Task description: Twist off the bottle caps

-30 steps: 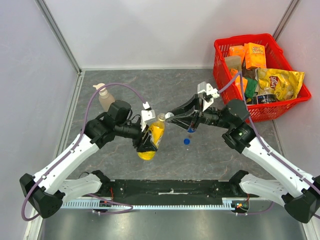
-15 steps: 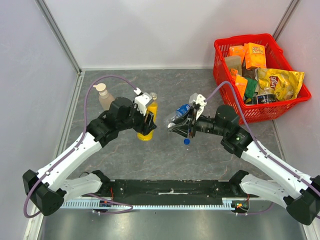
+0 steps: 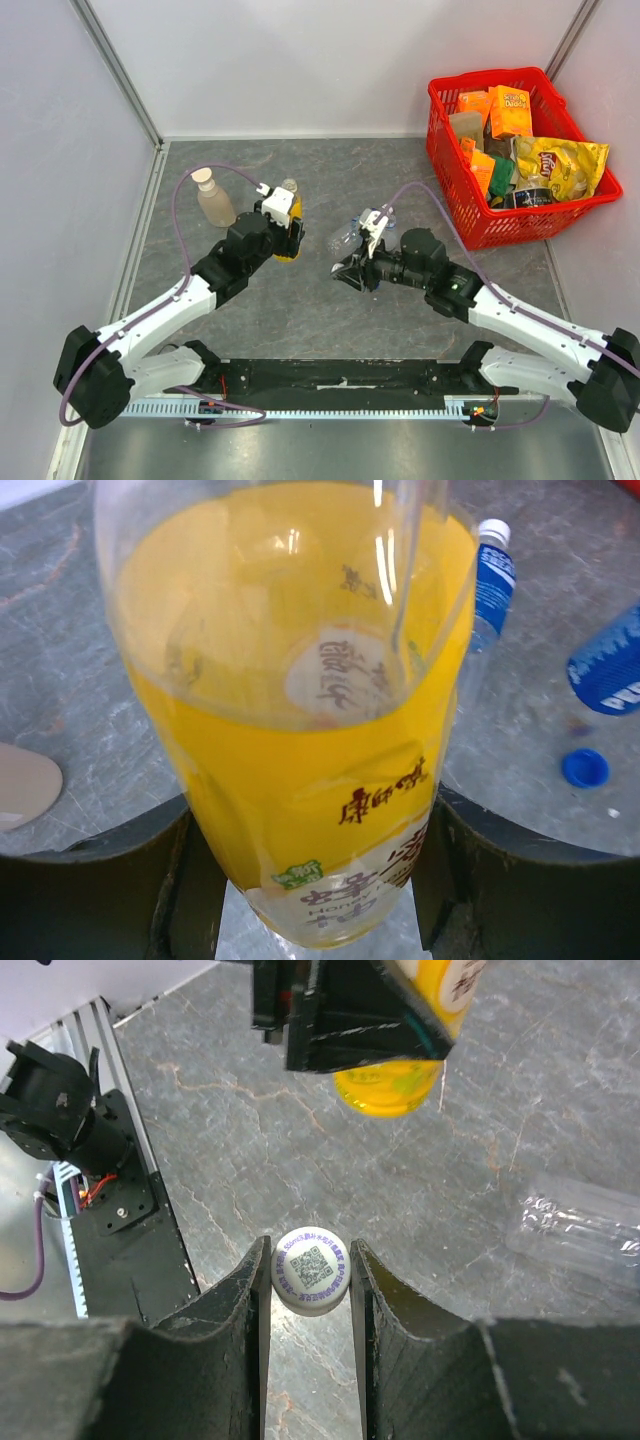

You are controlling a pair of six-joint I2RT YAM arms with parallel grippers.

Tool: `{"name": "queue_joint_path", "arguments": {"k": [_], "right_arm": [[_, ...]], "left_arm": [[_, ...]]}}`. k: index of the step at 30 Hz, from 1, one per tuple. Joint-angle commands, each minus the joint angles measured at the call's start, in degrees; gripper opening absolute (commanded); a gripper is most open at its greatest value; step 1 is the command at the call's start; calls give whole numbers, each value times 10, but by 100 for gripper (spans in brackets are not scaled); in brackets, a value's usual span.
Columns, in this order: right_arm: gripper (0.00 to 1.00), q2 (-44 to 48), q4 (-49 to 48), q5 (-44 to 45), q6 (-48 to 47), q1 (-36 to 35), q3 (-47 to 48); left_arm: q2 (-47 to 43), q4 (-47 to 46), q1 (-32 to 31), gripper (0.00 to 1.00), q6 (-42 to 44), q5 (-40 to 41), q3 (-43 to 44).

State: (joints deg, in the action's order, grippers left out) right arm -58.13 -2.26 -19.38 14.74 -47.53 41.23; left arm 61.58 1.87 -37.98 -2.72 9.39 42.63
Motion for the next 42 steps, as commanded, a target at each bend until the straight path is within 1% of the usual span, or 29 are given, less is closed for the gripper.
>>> {"name": "queue_joint_path", "arguments": {"k": [1, 4, 7, 10, 15, 19, 23, 26, 30, 38, 39, 42], "right_arm": [[0, -23, -7, 85, -5, -47, -2], [0, -52, -12, 131, -2, -90, -2], [0, -88, -23, 179, -1, -123, -5], [0, -117, -38, 231, -2, -150, -14], [0, -169, -65, 269, 12, -158, -28], [0, -207, -91, 276, -1, -162, -35], [0, -235, -106, 303, -9, -164, -34], [0, -252, -107, 314, -8, -164, -27], [0, -274, -97, 314, -6, -165, -18], [5, -315, -75, 311, 1, -165, -3], [7, -320, -67, 318, 3, -165, 3], [22, -323, -58, 326, 3, -166, 9]], "left_arm": [[21, -191, 11, 2, 48, 49, -38], [51, -278, 32, 2, 46, 25, -64], [89, -336, 51, 2, 37, 20, -80], [129, -402, 61, 2, 47, 22, -91], [200, -502, 77, 2, 69, 12, -93], [258, -587, 98, 2, 75, -29, -97], [321, -662, 111, 2, 81, -58, -97], [360, -681, 114, 2, 87, -70, -80], [391, -681, 116, 2, 88, -78, -63], [394, -658, 124, 2, 81, -91, -50], [394, -652, 124, 2, 79, -91, -47], [394, -622, 125, 2, 79, -91, -34]]}}
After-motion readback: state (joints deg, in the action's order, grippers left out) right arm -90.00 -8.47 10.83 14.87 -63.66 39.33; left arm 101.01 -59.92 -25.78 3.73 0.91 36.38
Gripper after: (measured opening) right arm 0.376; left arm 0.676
